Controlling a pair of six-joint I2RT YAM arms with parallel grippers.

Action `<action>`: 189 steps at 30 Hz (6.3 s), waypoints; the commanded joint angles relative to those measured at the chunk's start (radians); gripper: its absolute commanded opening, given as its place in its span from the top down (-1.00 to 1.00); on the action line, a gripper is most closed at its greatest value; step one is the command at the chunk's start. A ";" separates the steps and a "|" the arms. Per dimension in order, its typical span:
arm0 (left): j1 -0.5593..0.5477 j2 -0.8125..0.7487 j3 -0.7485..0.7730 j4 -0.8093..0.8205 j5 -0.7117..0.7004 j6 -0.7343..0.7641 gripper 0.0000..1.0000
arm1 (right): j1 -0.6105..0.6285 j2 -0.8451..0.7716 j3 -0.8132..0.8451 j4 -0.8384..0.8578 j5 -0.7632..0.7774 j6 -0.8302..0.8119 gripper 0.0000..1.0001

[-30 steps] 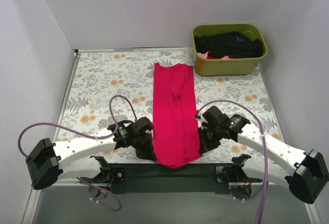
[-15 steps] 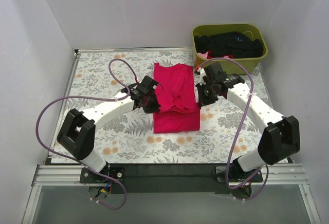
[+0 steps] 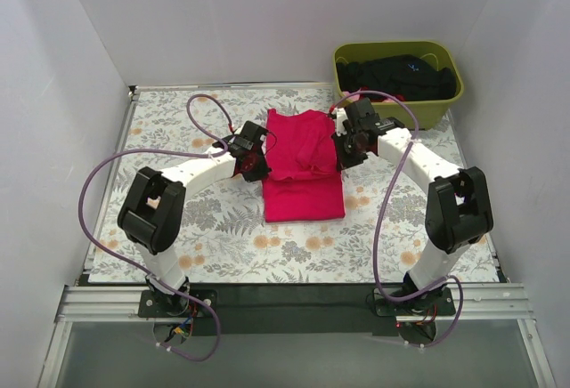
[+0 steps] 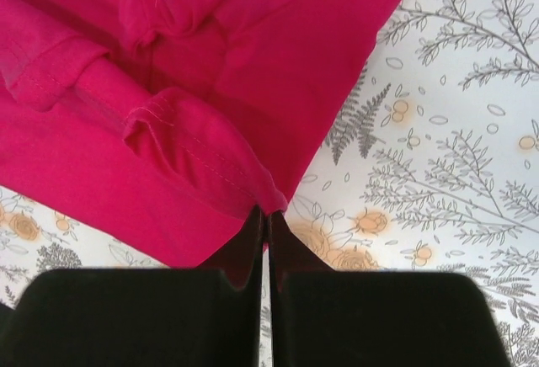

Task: Fold and stack the t-shirts
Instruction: Fold the tshirt

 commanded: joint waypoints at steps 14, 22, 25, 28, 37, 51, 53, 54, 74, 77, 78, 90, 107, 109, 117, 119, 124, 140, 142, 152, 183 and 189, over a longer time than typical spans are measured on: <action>0.011 -0.014 -0.001 0.172 0.029 0.096 1.00 | -0.046 0.022 -0.022 0.139 0.010 -0.004 0.97; 0.011 0.037 -0.021 0.198 -0.001 0.078 1.00 | -0.049 0.084 -0.035 0.212 0.019 -0.012 0.97; 0.012 0.061 -0.029 0.208 -0.010 0.069 0.99 | -0.047 0.111 -0.045 0.243 0.019 -0.013 0.97; 0.012 0.078 -0.032 0.214 -0.021 0.060 0.93 | -0.049 0.130 -0.045 0.261 0.018 -0.015 0.97; 0.011 0.008 -0.038 0.217 -0.050 0.063 -0.18 | -0.035 0.056 -0.060 0.277 0.052 0.002 0.56; -0.221 -0.167 -0.193 0.222 -0.066 -0.069 0.14 | 0.089 -0.049 -0.273 0.470 -0.086 0.143 0.46; -0.230 -0.140 -0.193 0.222 -0.066 -0.074 0.28 | 0.089 -0.030 -0.276 0.490 -0.088 0.148 0.50; -0.232 -0.114 -0.195 0.226 -0.064 -0.078 0.31 | 0.089 -0.009 -0.276 0.496 -0.092 0.146 0.51; -0.232 -0.035 -0.311 0.234 0.013 -0.129 0.38 | -0.007 0.248 0.101 0.487 -0.076 0.133 0.50; -0.232 -0.054 -0.328 0.234 0.020 -0.138 0.38 | -0.003 0.225 0.098 0.488 -0.187 0.143 0.49; -0.232 -0.072 -0.333 0.234 0.019 -0.140 0.37 | 0.008 0.202 0.087 0.489 -0.244 0.142 0.49; -0.232 -0.199 -0.386 0.113 0.092 -0.141 0.32 | 0.149 0.064 -0.147 0.538 -0.450 0.206 0.47; -0.230 -0.316 -0.482 0.094 0.117 -0.181 0.21 | 0.283 0.301 -0.045 0.648 -0.438 0.232 0.48; -0.232 -0.307 -0.483 0.096 0.117 -0.183 0.27 | 0.275 0.326 -0.017 0.650 -0.428 0.231 0.48; -0.232 -0.256 -0.491 0.097 0.172 -0.189 0.62 | 0.195 0.422 0.119 0.648 -0.406 0.235 0.48; -0.232 -0.250 -0.494 0.099 0.181 -0.190 0.65 | 0.169 0.445 0.149 0.647 -0.393 0.234 0.48; -0.232 -0.265 -0.497 0.097 0.178 -0.192 0.66 | 0.126 0.466 0.256 0.642 -0.367 0.235 0.47; -0.174 -0.362 -0.339 0.094 0.059 -0.074 0.45 | 0.002 0.010 -0.215 0.630 -0.419 0.197 0.48; -0.144 -0.324 -0.290 0.120 0.088 -0.029 0.50 | -0.015 0.010 -0.247 0.630 -0.438 0.185 0.49; -0.035 0.024 -0.068 0.166 0.177 0.058 0.71 | -0.056 0.016 -0.261 0.630 -0.455 0.156 0.49; -0.038 -0.284 -0.394 0.226 0.468 -0.066 0.62 | 0.005 -0.081 -0.592 0.706 -0.840 0.217 0.76; -0.049 -0.256 -0.500 0.245 0.425 -0.117 0.80 | 0.014 0.021 -0.632 0.743 -0.850 0.196 0.97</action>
